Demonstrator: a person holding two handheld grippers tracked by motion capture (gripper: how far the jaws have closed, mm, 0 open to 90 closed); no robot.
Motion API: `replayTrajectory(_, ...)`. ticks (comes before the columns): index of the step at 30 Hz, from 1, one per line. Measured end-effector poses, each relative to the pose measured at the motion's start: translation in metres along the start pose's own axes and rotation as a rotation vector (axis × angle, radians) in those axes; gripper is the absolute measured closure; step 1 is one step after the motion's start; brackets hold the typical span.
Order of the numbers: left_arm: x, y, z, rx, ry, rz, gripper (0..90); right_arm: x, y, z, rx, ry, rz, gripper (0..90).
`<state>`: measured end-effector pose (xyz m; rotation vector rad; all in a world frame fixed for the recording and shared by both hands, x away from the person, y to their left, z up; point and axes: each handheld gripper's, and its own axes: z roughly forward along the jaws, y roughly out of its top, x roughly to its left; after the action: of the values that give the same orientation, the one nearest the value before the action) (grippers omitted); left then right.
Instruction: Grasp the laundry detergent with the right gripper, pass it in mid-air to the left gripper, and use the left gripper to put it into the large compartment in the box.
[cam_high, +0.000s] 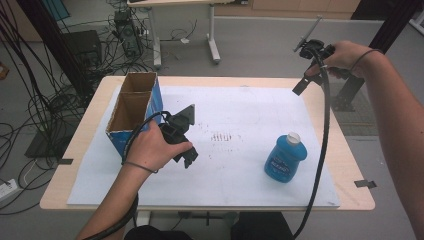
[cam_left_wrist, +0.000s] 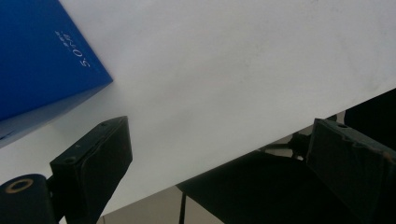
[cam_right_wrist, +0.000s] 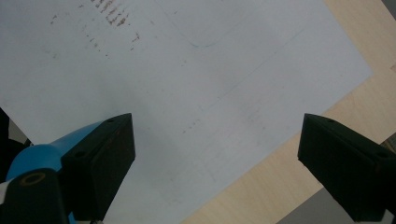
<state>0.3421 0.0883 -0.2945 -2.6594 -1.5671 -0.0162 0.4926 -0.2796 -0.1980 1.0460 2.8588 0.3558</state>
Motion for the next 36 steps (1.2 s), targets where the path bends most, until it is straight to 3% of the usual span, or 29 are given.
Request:
replayTrajectory(12, 0.0, 0.003, -0.002, -0.001, -0.003, -0.005, 7.1, 0.003, -0.003, 0.001, -0.037, -0.02, 0.003, 9.7)
replayTrajectory(17, 0.0, 0.005, 0.0, -0.018, -0.016, -0.011, 7.1, 0.003, -0.01, 0.003, -0.074, -0.002, 0.023, 9.0)
replayTrajectory(23, -0.002, 0.007, 0.004, -0.019, -0.017, -0.01, 7.1, 0.0, -0.029, 0.01, -0.14, -0.021, 0.072, 7.5)
replayTrajectory(28, -0.002, 0.007, 0.007, -0.024, -0.024, -0.017, 7.3, -0.006, -0.047, 0.018, -0.192, -0.002, 0.088, 7.5)
replayTrajectory(36, -0.001, 0.003, 0.008, -0.062, -0.028, -0.071, 7.4, -0.009, -0.07, 0.026, -0.248, -0.004, 0.111, 7.4)
